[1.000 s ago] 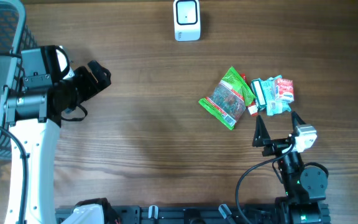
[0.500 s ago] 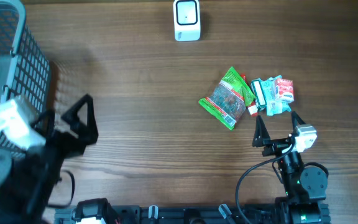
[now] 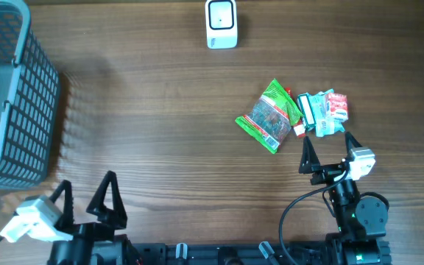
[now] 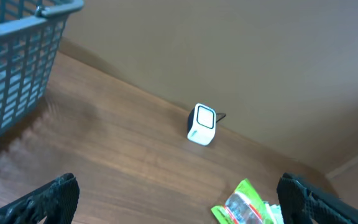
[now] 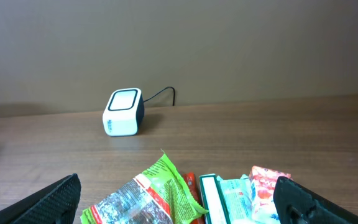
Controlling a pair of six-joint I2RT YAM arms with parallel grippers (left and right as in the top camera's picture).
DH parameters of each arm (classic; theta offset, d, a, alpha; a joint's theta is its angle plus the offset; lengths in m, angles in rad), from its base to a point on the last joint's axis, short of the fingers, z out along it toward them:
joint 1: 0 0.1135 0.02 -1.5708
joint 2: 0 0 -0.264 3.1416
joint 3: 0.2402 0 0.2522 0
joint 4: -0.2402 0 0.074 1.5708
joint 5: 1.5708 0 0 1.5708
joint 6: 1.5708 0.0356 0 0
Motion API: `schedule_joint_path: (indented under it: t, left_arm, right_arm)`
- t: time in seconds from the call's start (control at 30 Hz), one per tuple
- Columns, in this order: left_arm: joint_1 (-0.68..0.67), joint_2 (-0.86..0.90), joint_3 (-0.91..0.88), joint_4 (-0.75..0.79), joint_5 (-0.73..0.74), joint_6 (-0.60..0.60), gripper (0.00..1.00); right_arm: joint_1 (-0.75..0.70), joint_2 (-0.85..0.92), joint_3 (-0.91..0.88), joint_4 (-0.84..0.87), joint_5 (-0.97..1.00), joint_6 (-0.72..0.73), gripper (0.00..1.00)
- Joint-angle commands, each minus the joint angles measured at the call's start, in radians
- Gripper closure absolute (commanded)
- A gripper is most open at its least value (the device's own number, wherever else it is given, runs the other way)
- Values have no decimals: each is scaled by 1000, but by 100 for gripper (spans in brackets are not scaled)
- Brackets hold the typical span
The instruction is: Scan the item barcode
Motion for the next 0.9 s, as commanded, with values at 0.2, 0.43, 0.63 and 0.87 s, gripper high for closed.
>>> schedule_joint_path:
  t: [0.2,0.43,0.63,0.87]
  left_arm:
    - [6,-151,-284,520,-7,8,0]
    - [5,-151,-605,1167,56,3,0]
    - [5,-151,-785,1263,55,-22,0]
    - [5,-151,-911,1247,56,-22,0]
  right_arm:
    - [-5,-9,-1,2,17,0,0]
    - [-5,-9,-1,2,17,0,0]
    - [-5,-9,-1,2,17,0,0]
    - [-5,-9,-1,2,17,0,0]
